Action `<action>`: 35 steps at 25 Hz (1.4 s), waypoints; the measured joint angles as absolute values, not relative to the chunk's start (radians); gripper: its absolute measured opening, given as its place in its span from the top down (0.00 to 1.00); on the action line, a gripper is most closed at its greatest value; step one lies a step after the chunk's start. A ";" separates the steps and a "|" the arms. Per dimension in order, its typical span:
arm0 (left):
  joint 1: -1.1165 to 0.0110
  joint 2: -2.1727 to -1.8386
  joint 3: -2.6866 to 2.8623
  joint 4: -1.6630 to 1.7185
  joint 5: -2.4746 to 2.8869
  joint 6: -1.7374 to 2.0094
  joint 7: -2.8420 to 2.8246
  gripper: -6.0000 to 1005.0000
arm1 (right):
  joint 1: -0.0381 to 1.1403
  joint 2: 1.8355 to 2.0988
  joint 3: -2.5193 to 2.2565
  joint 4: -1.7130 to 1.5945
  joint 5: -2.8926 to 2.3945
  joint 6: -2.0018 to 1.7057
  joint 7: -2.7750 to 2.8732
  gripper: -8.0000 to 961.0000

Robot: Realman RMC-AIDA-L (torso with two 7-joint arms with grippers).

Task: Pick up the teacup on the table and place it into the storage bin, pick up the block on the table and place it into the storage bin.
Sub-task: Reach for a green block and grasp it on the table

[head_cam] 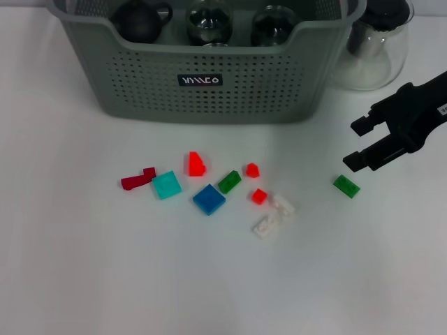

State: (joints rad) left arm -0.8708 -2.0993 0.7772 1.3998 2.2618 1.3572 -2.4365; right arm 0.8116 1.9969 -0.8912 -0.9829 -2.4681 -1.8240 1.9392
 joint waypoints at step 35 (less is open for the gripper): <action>-0.252 -2.122 0.757 0.907 1.951 1.983 -1.019 0.12 | 0.919 2.088 -1.104 -1.103 -2.755 -1.845 2.434 0.15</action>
State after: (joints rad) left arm -0.2518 -2.1217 0.7574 0.9070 1.9506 1.9828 -1.0193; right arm 0.9193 2.0879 -1.1042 -1.1031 -2.7550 -1.8446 2.4345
